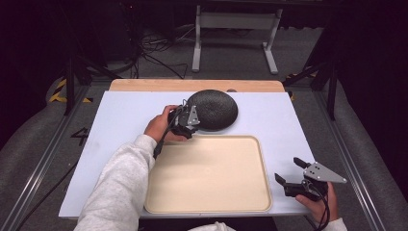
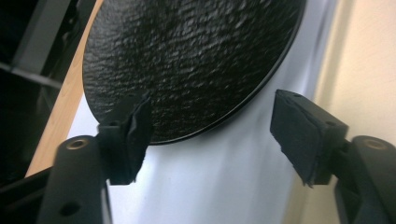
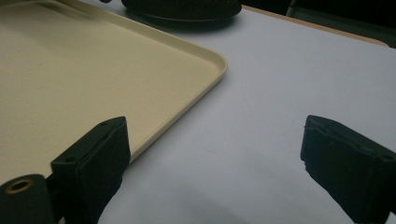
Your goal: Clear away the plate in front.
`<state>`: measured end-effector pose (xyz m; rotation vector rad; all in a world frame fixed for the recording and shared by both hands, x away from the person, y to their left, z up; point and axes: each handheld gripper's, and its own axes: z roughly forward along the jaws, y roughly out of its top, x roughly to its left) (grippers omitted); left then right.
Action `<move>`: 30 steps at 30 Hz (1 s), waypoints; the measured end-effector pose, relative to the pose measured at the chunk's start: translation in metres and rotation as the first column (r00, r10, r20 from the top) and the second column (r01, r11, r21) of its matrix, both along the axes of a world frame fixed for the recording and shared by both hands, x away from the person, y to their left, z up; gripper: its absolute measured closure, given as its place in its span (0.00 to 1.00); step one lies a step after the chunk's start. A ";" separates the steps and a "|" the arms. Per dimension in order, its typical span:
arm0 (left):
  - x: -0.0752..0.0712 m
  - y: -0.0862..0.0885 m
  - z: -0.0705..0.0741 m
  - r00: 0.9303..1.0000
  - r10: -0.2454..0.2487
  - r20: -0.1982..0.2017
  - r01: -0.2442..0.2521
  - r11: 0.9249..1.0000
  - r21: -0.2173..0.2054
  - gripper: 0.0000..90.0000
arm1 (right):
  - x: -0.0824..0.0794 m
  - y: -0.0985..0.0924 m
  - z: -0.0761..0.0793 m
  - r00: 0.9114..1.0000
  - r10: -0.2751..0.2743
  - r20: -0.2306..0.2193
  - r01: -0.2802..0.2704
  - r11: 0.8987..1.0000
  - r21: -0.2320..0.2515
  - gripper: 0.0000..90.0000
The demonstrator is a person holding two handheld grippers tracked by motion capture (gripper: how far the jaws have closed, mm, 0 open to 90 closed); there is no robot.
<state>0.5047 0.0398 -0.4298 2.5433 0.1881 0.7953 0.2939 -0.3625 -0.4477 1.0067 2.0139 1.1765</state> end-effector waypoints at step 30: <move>-0.009 -0.048 -0.028 0.922 -0.089 0.376 -0.019 0.961 0.275 0.88 | 0.000 -0.001 -0.001 1.000 -0.005 0.002 0.005 1.000 -0.002 0.10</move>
